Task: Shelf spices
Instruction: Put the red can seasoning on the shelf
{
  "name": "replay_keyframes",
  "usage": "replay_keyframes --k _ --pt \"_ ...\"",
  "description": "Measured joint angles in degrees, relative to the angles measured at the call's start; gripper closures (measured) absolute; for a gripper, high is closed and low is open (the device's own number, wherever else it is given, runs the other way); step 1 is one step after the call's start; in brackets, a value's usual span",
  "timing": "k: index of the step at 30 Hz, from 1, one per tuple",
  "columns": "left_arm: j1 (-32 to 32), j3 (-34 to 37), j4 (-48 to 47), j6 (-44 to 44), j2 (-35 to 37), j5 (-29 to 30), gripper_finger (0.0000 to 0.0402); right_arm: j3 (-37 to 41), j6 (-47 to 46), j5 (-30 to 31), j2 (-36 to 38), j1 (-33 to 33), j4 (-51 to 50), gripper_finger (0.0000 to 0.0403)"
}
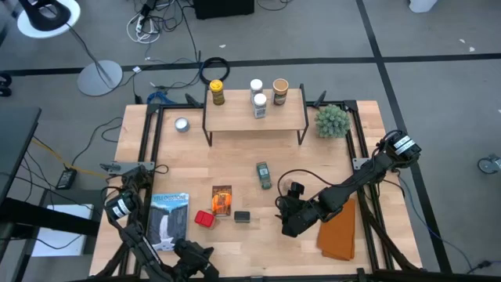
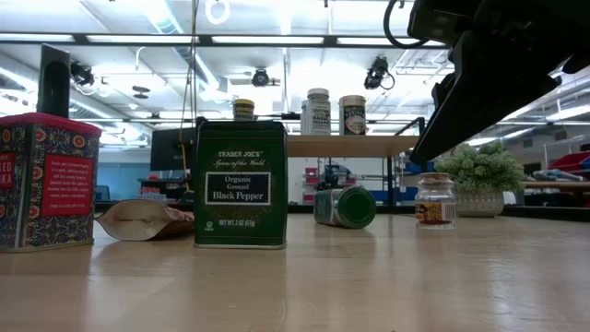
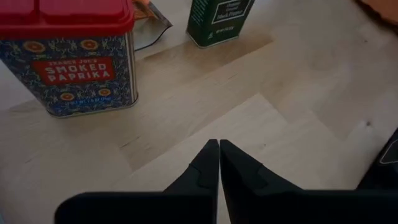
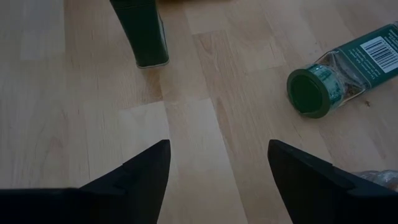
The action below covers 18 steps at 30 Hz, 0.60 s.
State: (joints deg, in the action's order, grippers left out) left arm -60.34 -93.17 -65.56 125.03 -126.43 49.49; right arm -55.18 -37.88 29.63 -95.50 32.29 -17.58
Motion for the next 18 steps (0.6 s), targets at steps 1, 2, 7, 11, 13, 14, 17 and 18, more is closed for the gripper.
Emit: replay_keyframes --k 1,2,7,11,13,14,17,18 --pt "0.0 0.0 0.1 0.1 0.0 -0.1 0.0375 0.0 0.0 0.0 0.0 0.0 0.0 0.0135" --pt "0.0 0.0 0.1 0.1 0.0 -0.1 0.0370 0.0 0.0 0.0 0.0 0.0 0.0 0.0136" --pt "0.0 0.0 0.3 0.2 0.0 -0.3 0.0331 0.0 0.0 -0.9 0.0 0.0 0.0 0.0139" --pt "0.0 0.0 0.2 0.1 0.0 -0.3 0.0292 0.0 0.0 -0.9 0.0 0.0 0.0 0.0140" --pt "0.0 0.0 -0.1 -0.1 0.0 -0.3 0.0271 0.0 0.0 -0.9 0.0 0.0 0.0 0.0139" --pt "0.0 0.0 -0.4 -0.1 0.0 -0.3 0.0260 0.0 0.0 -0.9 0.0 0.0 0.0 0.0140" --pt "0.0 0.0 -1.4 -0.2 0.0 -0.4 0.0222 0.0 0.1 -0.9 0.0 0.0 0.0 0.0142" --pt "0.0 0.0 -1.6 -0.2 0.0 -0.7 0.0208 0.0 0.1 -0.9 0.0 0.0 0.0 0.0143"
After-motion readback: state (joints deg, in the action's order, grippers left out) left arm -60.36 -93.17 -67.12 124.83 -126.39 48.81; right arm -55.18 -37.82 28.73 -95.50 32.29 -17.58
